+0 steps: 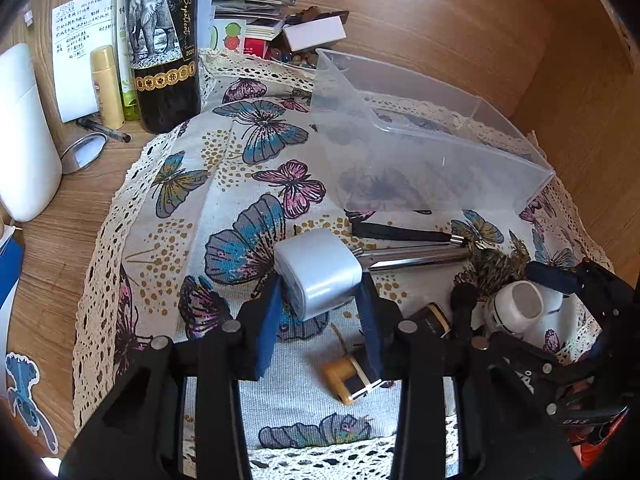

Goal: Organize rigid objects
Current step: 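Grasp the white plug adapter with the left tool while the right tool grasps the white lint remover, then lift the white plug with the left tool while the right tool carries the lint remover toward the box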

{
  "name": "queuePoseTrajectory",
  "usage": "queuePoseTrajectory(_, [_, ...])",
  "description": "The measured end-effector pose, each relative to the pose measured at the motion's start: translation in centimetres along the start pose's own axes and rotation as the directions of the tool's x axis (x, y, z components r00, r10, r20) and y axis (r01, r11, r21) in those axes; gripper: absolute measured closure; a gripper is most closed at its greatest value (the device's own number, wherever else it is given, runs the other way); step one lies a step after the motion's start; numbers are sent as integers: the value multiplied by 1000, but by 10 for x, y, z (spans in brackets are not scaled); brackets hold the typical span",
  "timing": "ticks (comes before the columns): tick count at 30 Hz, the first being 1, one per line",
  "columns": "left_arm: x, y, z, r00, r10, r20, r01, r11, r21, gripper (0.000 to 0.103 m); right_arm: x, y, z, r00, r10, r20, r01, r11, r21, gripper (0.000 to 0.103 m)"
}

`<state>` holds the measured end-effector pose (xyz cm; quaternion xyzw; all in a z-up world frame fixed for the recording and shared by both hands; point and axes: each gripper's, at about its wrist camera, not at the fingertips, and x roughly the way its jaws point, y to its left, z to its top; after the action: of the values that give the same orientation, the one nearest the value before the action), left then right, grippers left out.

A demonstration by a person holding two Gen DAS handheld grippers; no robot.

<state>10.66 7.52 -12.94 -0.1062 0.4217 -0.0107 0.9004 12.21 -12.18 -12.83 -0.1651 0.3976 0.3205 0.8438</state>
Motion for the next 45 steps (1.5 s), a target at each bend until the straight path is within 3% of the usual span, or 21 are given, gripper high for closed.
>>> queuePoseTrajectory(12, [-19, 5, -12, 998, 25, 50, -26, 1000, 15, 72, -18, -6, -14, 999, 45, 13, -46, 992, 116, 55])
queuePoseTrajectory(27, [-57, -7, -8, 988, 6, 156, -11, 999, 33, 72, -10, -5, -33, 996, 9, -84, 1, 994, 114, 52])
queuePoseTrajectory(31, [-62, -18, -8, 985, -3, 171, -7, 998, 58, 72, -16, -14, -35, 999, 23, -45, -14, 984, 179, 63])
queuePoseTrajectory(45, [-71, -43, 14, 971, -53, 233, 37, 997, 75, 72, -46, -27, -2, 986, -64, 153, 25, 970, 244, 64])
